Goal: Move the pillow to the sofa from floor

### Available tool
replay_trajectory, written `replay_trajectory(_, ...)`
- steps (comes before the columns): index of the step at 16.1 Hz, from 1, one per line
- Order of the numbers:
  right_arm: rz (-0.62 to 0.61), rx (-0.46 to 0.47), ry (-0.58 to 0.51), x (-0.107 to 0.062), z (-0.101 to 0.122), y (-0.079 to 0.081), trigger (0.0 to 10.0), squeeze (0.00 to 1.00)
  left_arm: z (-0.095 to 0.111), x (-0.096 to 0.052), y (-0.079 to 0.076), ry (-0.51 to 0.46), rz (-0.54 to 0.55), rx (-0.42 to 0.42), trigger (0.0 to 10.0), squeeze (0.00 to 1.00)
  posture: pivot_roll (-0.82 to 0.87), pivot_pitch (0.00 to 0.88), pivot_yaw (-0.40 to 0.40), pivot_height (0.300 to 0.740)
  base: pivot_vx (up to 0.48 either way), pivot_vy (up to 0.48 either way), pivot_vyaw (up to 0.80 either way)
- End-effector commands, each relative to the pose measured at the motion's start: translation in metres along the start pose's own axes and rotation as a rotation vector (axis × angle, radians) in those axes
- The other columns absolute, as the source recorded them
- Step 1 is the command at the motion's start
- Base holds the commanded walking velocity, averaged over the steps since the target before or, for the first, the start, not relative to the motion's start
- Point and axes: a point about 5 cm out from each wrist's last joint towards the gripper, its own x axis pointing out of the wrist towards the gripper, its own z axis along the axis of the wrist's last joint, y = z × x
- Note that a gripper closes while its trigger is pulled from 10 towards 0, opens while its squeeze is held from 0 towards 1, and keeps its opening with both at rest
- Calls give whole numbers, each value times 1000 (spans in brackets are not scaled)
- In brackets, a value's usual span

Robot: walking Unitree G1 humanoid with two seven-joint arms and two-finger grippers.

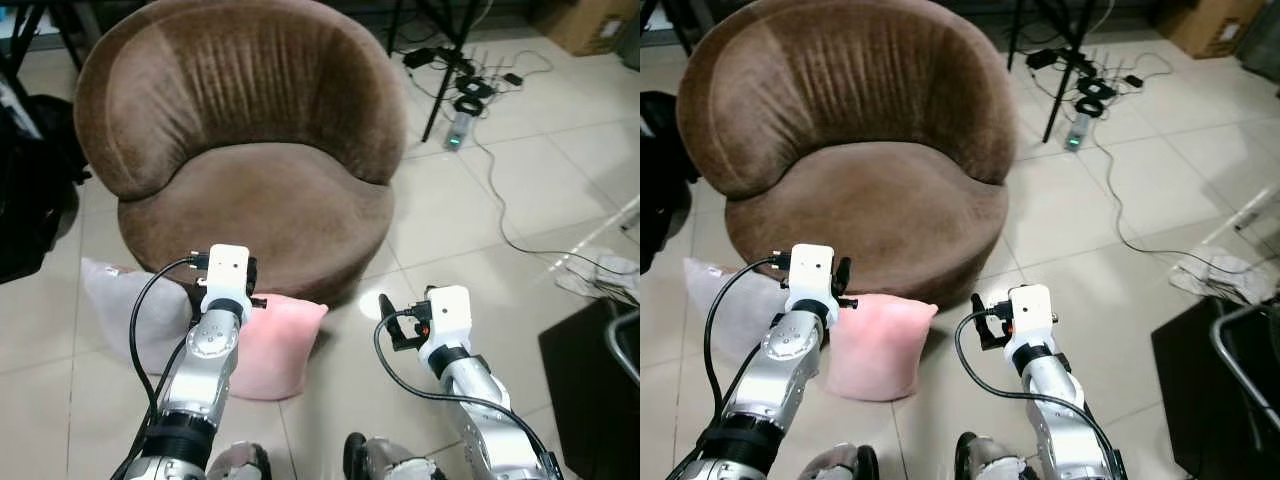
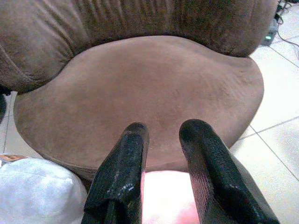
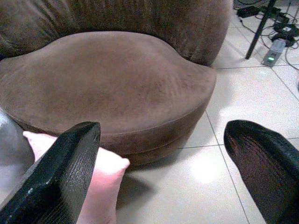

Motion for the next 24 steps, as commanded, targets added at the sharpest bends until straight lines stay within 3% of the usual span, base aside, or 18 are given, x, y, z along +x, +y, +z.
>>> replay_trajectory(1,-13,6,-13,-2,2,-3,10000,612,-3,0,-3,17,-18,7,10000,0,-114,170,-52,740,480,0,0)
replay_trajectory(4,-9,7,-9,-4,1,-2,10000,616,-4,0,-3,25,-13,10,10000,0,-118,173,-52,740,467,0,0)
replay_trajectory(21,3,-1,13,-6,-4,-3,10000,631,1,1,-6,-3,-22,13,10000,0,-116,154,-52,740,0,0,0)
replay_trajectory(24,4,0,13,-5,-4,-2,10000,635,2,2,-6,-5,-39,12,10000,0,-118,153,-51,740,375,265,0)
